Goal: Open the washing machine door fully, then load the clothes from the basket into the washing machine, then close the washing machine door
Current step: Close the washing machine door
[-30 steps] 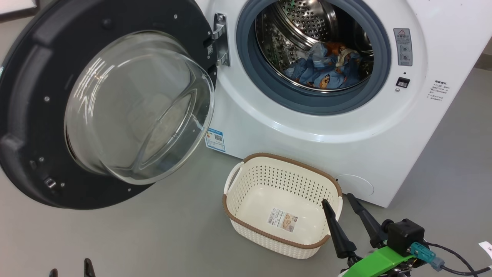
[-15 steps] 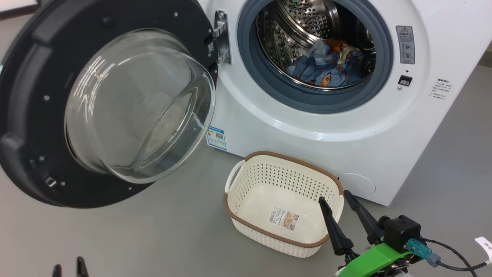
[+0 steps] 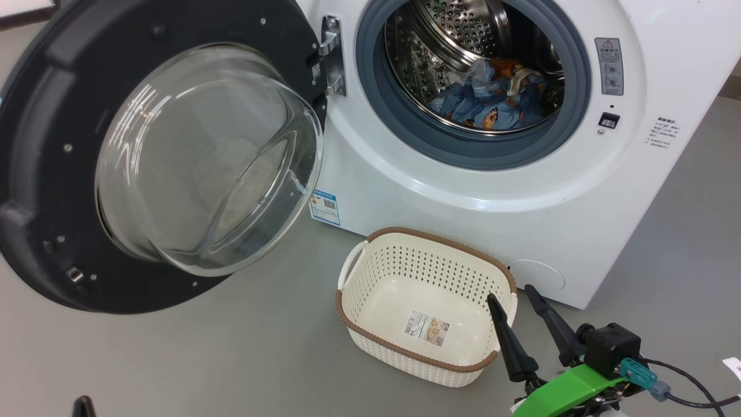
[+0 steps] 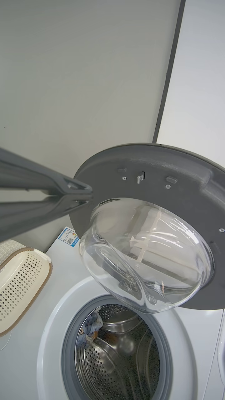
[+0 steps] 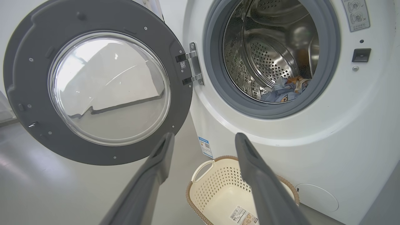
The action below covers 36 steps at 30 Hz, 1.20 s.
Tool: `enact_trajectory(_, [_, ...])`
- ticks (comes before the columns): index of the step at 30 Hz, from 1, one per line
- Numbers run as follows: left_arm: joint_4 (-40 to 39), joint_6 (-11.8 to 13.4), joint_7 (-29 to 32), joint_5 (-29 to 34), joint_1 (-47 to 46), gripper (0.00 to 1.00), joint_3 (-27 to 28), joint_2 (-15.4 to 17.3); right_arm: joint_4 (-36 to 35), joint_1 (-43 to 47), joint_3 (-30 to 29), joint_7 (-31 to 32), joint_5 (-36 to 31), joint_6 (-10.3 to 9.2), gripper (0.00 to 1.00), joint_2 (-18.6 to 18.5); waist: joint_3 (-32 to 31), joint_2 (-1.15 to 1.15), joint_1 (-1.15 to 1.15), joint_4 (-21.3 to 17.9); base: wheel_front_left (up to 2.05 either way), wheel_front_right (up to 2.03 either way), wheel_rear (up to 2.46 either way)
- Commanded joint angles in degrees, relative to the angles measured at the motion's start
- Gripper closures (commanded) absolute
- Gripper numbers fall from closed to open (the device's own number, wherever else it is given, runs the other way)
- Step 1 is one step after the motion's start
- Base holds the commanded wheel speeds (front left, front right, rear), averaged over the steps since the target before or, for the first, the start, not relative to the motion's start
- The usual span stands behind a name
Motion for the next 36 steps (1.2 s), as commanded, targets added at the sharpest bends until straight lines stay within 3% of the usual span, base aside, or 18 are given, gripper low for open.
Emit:
enact_trajectory(1, [-1.34,-0.78,-0.29,-1.42,-2.17,1.00,2.97,0.23,-1.57,-1.12,1.25,-0.69,-0.43,0.36,0.00,0.13,0.03,0.00,0.00,-0.01,0.00,0.00,0.00])
enact_trajectory(10, [1.81,-7.07,-0.29,-12.38,-7.97,1.00,11.64,0.25,-1.61,-0.89,0.78,-0.69,-0.40,0.36,0.00,0.13,0.55,0.00,0.00,-0.09,0.00,0.00,0.00])
enact_trajectory(14, [3.38,-8.35,-0.05,-15.85,-10.91,1.00,13.42,1.47,-1.66,-0.87,0.69,-0.69,-0.53,0.36,0.00,0.13,0.82,0.00,0.00,-0.11,0.00,0.00,0.00])
enact_trajectory(24, [8.90,-9.66,6.15,-28.37,-23.13,1.00,19.46,8.83,-1.85,-0.74,-0.01,-0.67,-1.23,0.36,0.00,0.13,2.05,0.00,0.00,-0.27,0.00,0.00,0.00])
enact_trajectory(30, [17.44,-10.18,10.52,-33.46,-31.32,1.00,21.70,15.51,-2.54,-0.57,-0.66,0.06,-2.36,0.36,0.00,0.13,3.93,0.00,0.00,-1.24,0.00,0.00,0.00])
enact_trajectory(36, [24.48,-10.69,13.74,-37.82,-37.55,1.00,22.80,19.79,-4.05,-0.95,-1.24,1.36,-3.83,0.36,0.00,0.13,6.31,0.00,0.00,-2.55,0.00,0.00,0.00])
